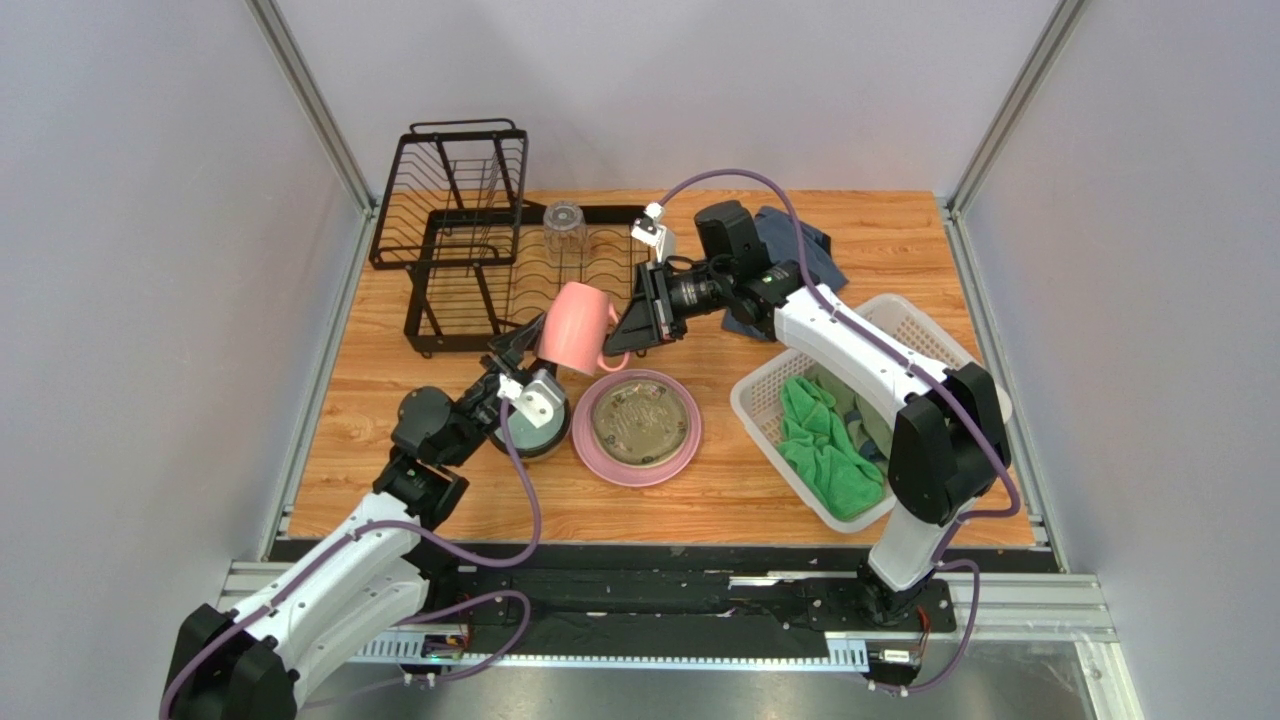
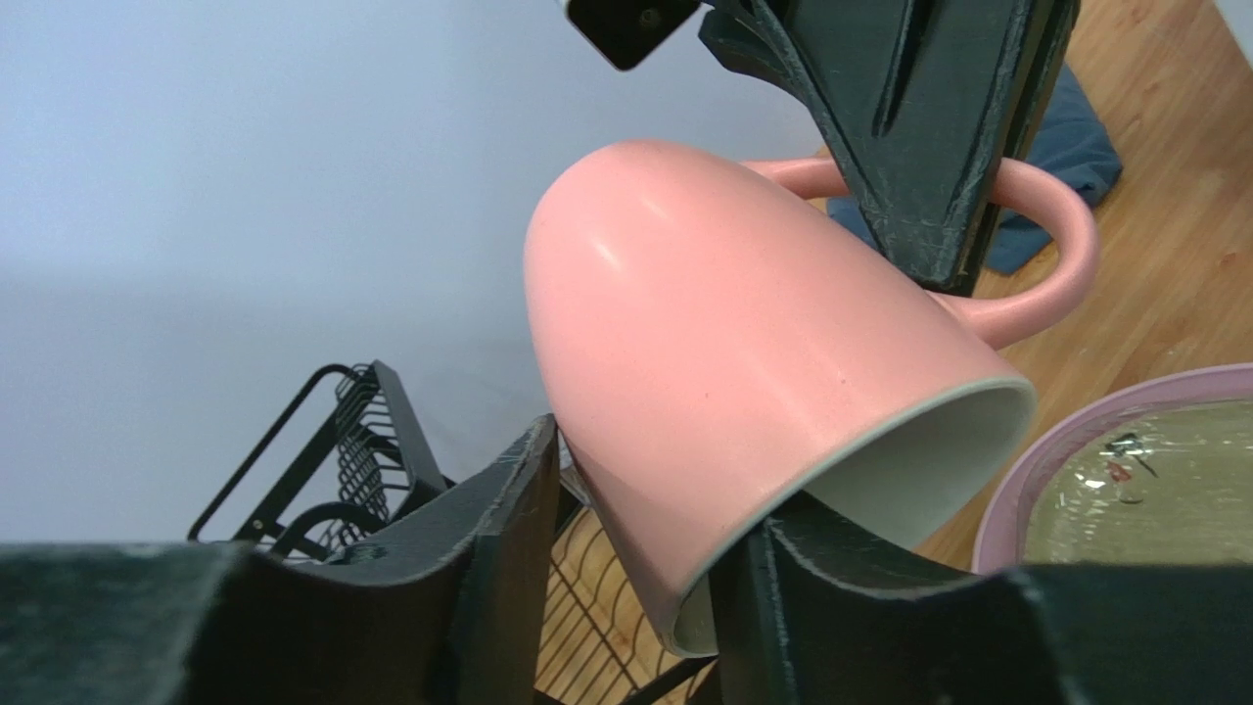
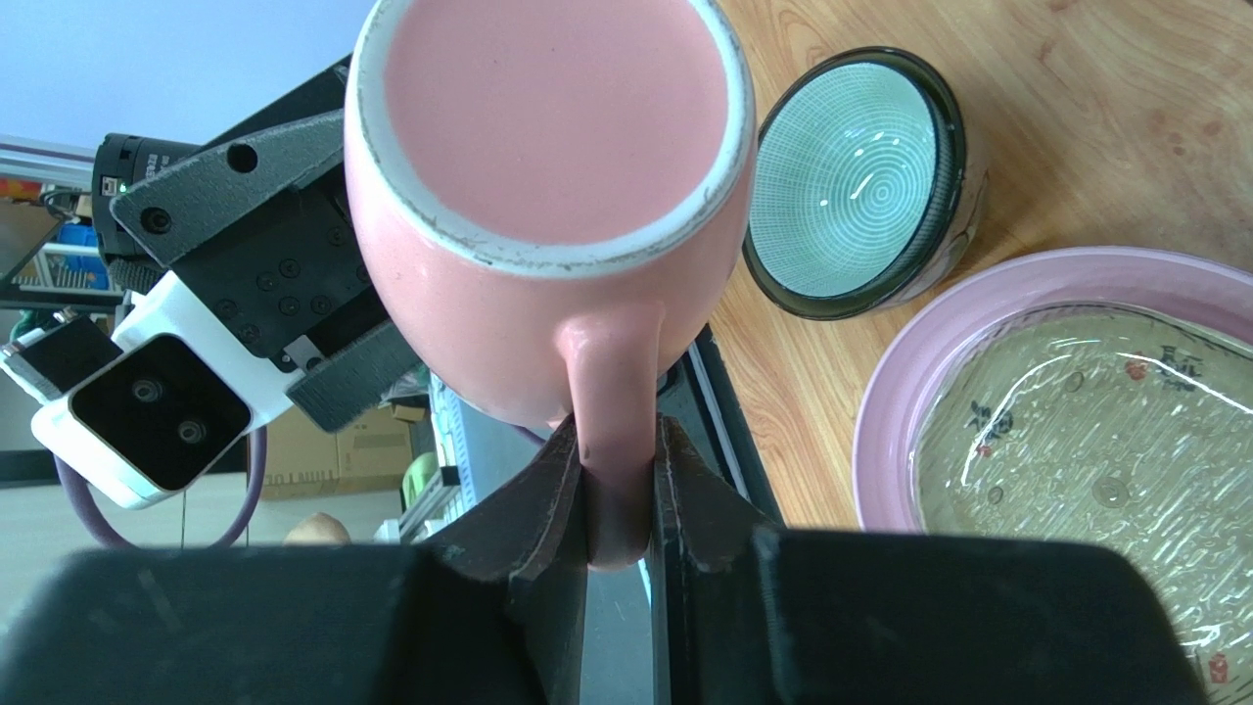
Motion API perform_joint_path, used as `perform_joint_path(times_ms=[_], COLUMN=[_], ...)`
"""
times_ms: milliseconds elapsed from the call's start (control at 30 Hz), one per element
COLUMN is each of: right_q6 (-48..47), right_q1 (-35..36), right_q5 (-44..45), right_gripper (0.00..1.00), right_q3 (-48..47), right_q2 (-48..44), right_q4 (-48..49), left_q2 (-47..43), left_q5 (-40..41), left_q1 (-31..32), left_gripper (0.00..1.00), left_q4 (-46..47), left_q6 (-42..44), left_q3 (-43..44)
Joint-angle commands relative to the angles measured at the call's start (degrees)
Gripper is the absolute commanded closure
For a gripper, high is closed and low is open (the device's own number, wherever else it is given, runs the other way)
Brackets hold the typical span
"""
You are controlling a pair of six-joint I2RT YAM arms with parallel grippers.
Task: Unload the mixed dishes from the dish rack
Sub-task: Place the cup at the center of the board.
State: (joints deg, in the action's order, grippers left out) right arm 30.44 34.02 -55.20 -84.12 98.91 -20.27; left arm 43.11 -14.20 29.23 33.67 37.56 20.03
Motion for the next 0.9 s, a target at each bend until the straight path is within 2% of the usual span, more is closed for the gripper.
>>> perform_joint_path(times_ms=[0,67,100,233,300,400,433,633,733,867], right_q6=[0.59,0.41,0.33,-0.2,-0.29,-0.38,-0.38,-0.38,-0.46,-0.81], right_q1=[1.57,2.01,1.93,2.63,2.8,2.81,2.81,2.89,2.81,2.81], right_q5=[-5.88,-6.15,-6.15,-6.23,-6.41,-6.59,-6.76,-7.11,-7.11,-7.03], right_gripper=[1.0,1.0,1.0,1.0,0.97,0.88,0.79,0.47,0.37,0.32], right_q3=[-0.7,-0.79,-0.79,-0.87,-0.96,-1.4,-1.4,-1.93,-2.45,-3.16], right_q2=[-1.62,-1.53,-1.53,-1.53,-1.44,-1.35,-1.44,-1.79,-1.8,-1.71], right_q4=[6.65,6.65,6.65,6.39,6.39,6.39,6.39,6.39,6.12,5.42], left_q2=[-0.57,-0.4,-0.22,-0.05,-0.4,-1.18,-1.45,-4.0,-5.75,-7.34], left_q5=[-2.42,-2.59,-2.59,-2.68,-2.59,-2.24,-2.07,-0.75,-0.04,2.06], left_q1=[0.56,0.56,0.56,0.56,0.56,0.56,0.56,0.56,0.56,0.56], left_gripper=[0.64,0.72,0.8,0.92,1.0,1.0,1.0,1.0,1.0,1.0], left_q4=[2.45,2.45,2.45,2.45,2.45,2.45,2.45,2.1,1.58,-0.09], left_q6=[-1.61,-1.79,-1.96,-2.4,-2.75,-2.67,-2.58,-0.04,1.11,1.29], left_q3=[0.1,0.18,0.18,0.18,0.18,-0.34,-0.61,-4.21,-5.97,-6.76])
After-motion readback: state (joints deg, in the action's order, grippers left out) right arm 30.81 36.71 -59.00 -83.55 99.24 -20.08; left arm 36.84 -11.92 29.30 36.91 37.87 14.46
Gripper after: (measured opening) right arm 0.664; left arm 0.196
